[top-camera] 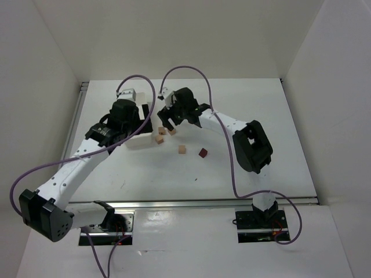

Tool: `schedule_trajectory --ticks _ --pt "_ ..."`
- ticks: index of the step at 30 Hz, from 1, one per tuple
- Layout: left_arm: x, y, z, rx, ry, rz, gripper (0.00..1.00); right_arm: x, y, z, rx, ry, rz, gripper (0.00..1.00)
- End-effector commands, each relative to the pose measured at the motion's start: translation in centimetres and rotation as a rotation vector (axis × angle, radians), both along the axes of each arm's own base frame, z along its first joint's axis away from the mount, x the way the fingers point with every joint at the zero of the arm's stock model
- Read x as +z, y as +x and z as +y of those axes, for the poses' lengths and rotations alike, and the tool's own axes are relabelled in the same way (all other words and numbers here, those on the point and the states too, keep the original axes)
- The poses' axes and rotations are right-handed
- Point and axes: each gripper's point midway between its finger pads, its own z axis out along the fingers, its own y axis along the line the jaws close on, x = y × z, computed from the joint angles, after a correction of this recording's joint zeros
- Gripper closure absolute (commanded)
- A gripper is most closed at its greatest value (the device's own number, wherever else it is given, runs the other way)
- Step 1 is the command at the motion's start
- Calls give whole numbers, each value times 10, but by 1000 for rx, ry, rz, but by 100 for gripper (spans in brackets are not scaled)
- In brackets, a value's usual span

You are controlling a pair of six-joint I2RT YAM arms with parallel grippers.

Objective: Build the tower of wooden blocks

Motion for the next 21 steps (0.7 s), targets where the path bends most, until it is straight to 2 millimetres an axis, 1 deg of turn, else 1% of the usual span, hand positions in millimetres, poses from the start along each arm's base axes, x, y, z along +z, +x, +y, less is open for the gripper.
schedule_trajectory --ticks 1,2,3,4,5,6,7,8,10,11,12,13,15,16,18,21 --pt "-2 -9 4 103 -17 11 0 -4 8 -4 -172 -33 23 14" --pt "-4 -12 6 103 -16 12 0 -11 8 -3 -193 -60 15 14" --pt "-2 -12 1 89 -21 4 0 -9 11 -4 -207 -61 2 14" --pt "1 -13 1 89 -26 -5 0 -12 12 -1 -213 -71 -4 14" --pt "2 -14 -3 85 -36 -5 0 -20 13 -3 -215 -92 -4 14" --pt "2 -17 3 103 -20 -5 0 -20 15 -2 -215 -95 -2 14" --pt "1 -18 5 117 -19 3 0 -27 13 -3 -214 -108 11 17" --pt "3 -21 6 118 -21 0 0 -23 14 0 -205 -95 9 18" --pt "7 -25 14 151 -19 -20 0 -36 14 0 -204 -111 25 18" --pt "10 -26 15 152 -24 -27 0 -45 11 -1 -196 -120 42 22" --pt "9 -28 16 152 -23 -26 0 -42 14 -1 -207 -117 27 23" --pt "12 -29 18 166 -34 -37 0 -47 14 -1 -207 -123 33 23" --pt "11 -31 19 161 -27 -38 0 -50 15 0 -207 -124 34 24" --pt "11 -31 19 161 -27 -38 0 -51 11 2 -187 -120 51 26" --pt "11 -31 21 168 -22 -41 0 -51 7 7 -158 -103 66 26" --pt "11 -31 21 168 -22 -41 0 -51 6 9 -156 -92 77 27"
